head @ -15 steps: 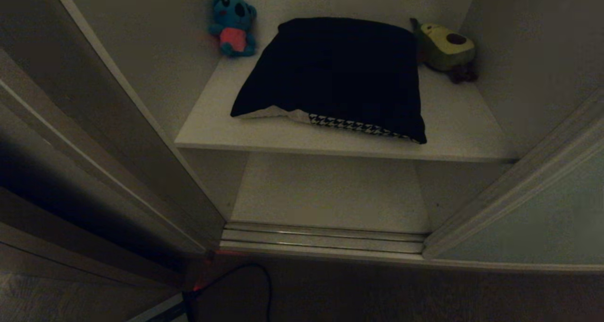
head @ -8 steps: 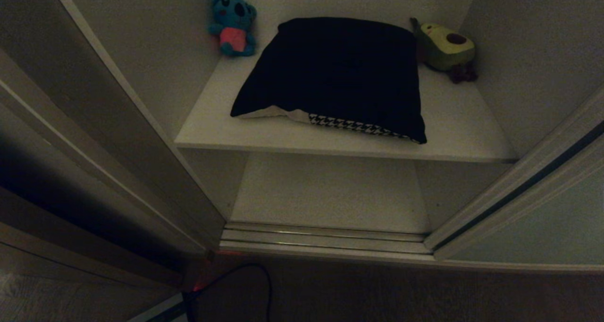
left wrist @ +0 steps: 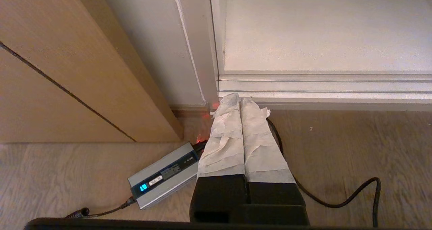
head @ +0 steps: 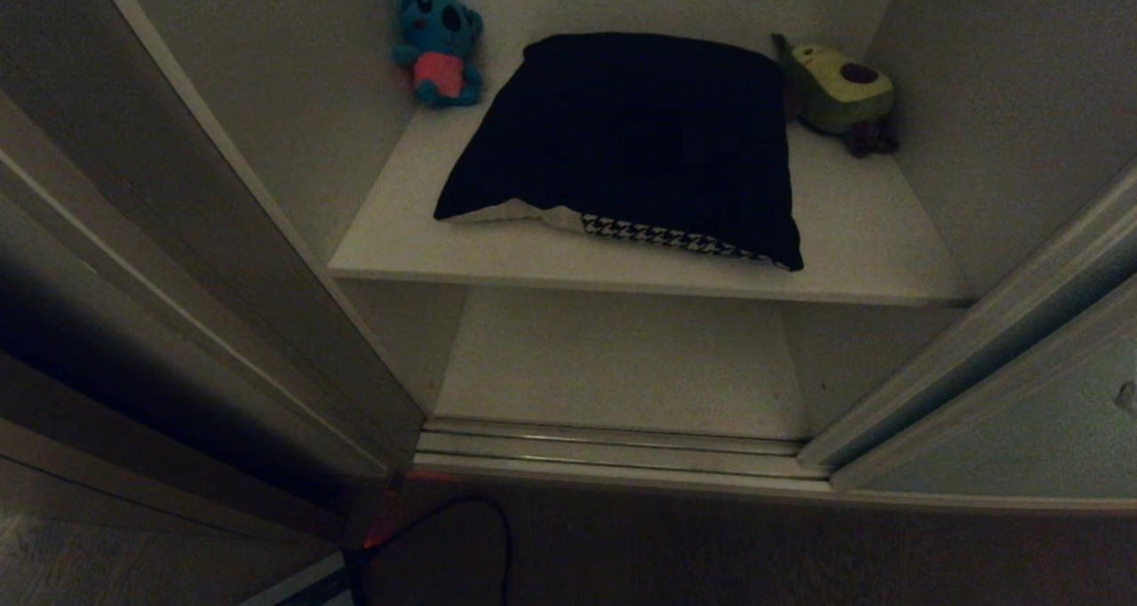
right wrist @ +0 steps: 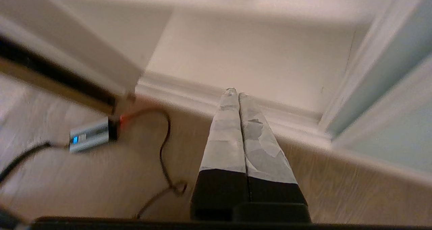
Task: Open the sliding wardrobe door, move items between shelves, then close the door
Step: Open the door
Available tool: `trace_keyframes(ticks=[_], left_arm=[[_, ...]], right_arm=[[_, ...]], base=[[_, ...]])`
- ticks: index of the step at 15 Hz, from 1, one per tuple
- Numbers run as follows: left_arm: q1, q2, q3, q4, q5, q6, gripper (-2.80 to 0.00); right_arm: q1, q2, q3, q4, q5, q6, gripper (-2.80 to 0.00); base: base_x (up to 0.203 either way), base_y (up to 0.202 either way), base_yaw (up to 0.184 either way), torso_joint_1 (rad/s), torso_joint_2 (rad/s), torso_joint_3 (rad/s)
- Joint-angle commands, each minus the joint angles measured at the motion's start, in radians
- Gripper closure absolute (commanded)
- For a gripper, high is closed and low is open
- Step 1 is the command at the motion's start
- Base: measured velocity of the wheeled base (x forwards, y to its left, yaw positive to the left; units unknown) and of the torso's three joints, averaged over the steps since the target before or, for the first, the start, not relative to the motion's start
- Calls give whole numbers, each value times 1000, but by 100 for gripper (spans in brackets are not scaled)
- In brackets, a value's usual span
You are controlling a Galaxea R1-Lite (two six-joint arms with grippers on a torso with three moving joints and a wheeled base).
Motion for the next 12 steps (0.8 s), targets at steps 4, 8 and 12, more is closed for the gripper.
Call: trace_keyframes(ticks=[4,8,12], left_arm=[[0,0,0,0,0,0,0],[0,0,0,0,0,0,0],[0,0,0,0,0,0,0]], right_arm=[[-4,-267,209,8,-4,0,0],[-7,-407,290,12,-11,-8,0],[0,-483,447,-24,-124,-113,0]], base=[[0,0,0,0,0,0],[0,0,0,0,0,0],[0,0,0,0,0,0]])
